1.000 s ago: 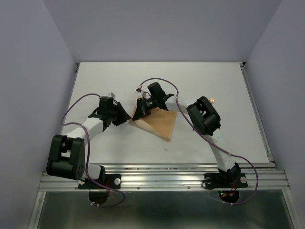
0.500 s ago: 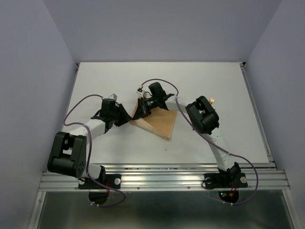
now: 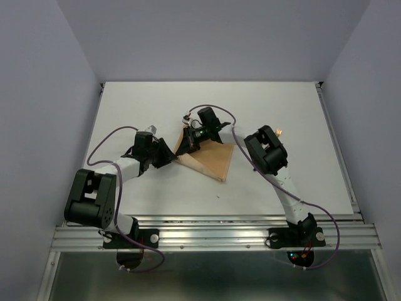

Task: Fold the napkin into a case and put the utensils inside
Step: Fold the lower triangle-folded napkin at the center of the board.

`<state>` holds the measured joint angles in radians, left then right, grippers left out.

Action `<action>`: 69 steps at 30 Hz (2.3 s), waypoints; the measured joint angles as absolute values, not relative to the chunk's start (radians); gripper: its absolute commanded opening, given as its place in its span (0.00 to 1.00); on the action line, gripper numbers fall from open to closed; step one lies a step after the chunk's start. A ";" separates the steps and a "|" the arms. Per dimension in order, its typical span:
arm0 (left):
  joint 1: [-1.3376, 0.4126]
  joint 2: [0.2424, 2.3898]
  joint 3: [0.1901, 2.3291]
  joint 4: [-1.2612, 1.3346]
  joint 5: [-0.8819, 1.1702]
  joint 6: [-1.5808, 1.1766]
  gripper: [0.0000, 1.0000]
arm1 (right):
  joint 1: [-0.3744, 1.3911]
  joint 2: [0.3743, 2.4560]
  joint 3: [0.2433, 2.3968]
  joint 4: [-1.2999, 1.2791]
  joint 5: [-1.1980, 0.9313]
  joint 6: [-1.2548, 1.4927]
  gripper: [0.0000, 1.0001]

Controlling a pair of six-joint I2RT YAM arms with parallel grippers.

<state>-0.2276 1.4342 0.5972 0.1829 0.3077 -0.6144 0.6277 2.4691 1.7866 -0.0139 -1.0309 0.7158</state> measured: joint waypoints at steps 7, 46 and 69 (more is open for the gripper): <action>-0.228 1.473 0.597 0.199 0.330 -0.622 0.20 | 0.628 2.470 1.787 -0.014 -1.021 0.752 0.01; -0.251 1.670 0.723 0.256 0.396 -0.619 0.00 | 0.602 2.378 1.675 0.033 -0.897 0.800 0.60; -0.253 1.672 0.724 0.264 0.392 -0.615 0.00 | 0.601 1.974 1.276 -0.211 -0.508 0.418 0.67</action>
